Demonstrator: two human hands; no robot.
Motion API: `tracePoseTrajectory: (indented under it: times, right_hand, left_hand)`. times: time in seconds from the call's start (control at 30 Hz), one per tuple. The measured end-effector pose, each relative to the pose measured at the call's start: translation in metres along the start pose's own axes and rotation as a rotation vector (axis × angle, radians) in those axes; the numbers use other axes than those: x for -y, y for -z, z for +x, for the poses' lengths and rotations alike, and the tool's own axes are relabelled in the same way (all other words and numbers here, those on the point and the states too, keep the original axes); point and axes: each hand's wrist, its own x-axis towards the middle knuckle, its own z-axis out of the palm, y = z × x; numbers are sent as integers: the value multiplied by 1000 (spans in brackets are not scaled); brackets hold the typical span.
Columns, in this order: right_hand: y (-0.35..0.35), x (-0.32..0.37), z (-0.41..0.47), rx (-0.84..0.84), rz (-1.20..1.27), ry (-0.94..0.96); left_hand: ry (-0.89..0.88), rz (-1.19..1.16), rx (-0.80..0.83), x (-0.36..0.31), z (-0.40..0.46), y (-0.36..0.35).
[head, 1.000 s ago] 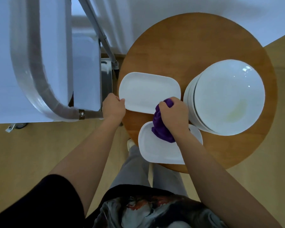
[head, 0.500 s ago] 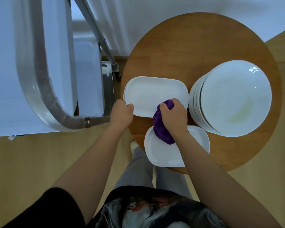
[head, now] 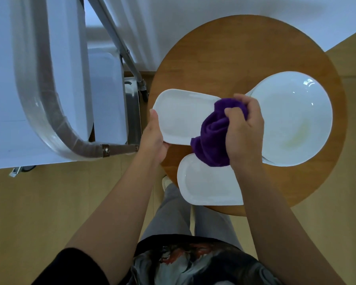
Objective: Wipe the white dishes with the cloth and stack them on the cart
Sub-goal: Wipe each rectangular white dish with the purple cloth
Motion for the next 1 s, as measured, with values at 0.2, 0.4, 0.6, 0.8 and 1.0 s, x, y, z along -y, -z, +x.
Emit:
tracePoseTrajectory:
  times: [0.2, 0.4, 0.6, 0.8, 1.0]
  right_hand:
    - [-20, 39, -31, 619, -266, 247]
    - [-3, 34, -38, 879, -811, 811]
    - [27, 6, -41, 888, -947, 930]
    - [47, 15, -37, 726, -940, 1075]
    - [73, 40, -25, 619, -985, 1036]
  left_hand:
    - [-177, -62, -17, -5, -43, 18]
    - [-331, -281, 154, 16, -85, 18]
    - [-345, -103, 58, 32, -117, -1]
    - [-465, -25, 95, 47, -144, -18]
    - [-497, 7, 121, 60, -163, -32]
